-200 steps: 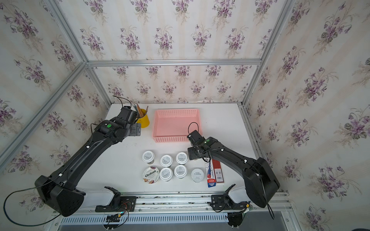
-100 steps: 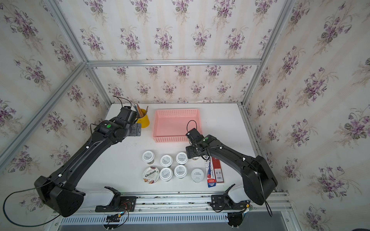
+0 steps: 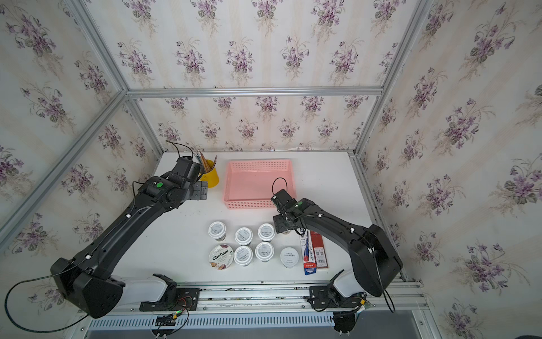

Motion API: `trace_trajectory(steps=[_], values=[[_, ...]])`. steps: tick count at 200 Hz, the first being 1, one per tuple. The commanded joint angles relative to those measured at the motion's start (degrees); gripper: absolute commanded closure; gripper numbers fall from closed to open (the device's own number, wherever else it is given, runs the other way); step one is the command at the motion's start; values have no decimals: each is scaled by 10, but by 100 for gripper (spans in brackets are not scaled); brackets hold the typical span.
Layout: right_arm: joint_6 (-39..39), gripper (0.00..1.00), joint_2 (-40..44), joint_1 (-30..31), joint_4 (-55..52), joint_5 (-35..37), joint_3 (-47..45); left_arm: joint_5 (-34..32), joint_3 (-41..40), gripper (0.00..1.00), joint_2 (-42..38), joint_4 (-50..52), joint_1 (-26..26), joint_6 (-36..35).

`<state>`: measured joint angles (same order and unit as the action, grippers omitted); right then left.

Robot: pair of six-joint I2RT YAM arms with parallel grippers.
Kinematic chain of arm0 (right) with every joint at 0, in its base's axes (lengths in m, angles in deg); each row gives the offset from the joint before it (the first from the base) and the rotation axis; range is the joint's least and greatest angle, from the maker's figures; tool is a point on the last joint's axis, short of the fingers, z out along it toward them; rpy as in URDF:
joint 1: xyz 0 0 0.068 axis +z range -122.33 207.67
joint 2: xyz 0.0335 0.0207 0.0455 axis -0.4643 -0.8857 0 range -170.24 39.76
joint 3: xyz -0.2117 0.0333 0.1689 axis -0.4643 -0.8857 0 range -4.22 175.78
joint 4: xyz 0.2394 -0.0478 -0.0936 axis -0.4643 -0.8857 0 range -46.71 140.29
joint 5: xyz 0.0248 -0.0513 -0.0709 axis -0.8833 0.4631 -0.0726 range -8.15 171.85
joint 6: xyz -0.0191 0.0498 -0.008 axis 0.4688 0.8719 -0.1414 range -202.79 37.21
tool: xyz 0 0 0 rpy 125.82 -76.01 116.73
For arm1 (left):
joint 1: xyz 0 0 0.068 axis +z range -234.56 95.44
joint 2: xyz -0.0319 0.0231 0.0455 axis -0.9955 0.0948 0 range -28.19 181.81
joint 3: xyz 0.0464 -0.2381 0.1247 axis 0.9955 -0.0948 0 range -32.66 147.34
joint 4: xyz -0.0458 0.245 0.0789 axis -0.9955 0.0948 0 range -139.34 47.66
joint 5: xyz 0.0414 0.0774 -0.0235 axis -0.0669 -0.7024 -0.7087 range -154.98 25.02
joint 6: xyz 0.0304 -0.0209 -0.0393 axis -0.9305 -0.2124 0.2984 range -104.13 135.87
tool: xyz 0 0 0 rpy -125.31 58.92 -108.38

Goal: Put the yogurt in the basket
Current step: Pick up the yogurt from the center of the board.

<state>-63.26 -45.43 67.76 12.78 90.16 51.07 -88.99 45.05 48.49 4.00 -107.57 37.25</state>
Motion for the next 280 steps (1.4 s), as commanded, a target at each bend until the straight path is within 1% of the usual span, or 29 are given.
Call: trace_trajectory(steps=[1,42,71,102,139,203,259,280], values=[[-2,19,-7,0,-2,-1,2,2,2,1,1,6,0,-4],[-3,15,-11,0,6,-7,5,3,2,1,3,6,0,-4],[-2,16,-1,0,2,-4,7,6,2,1,5,7,0,-2],[1,12,7,0,2,-10,8,9,3,1,2,6,0,-3],[8,12,14,0,15,-21,0,11,3,1,0,5,0,-2],[15,20,12,0,29,-20,-9,12,3,1,-5,6,0,-1],[17,21,20,0,10,25,-12,14,4,1,-5,6,0,-1],[20,21,26,0,11,25,-15,16,5,1,-6,6,0,-1]])
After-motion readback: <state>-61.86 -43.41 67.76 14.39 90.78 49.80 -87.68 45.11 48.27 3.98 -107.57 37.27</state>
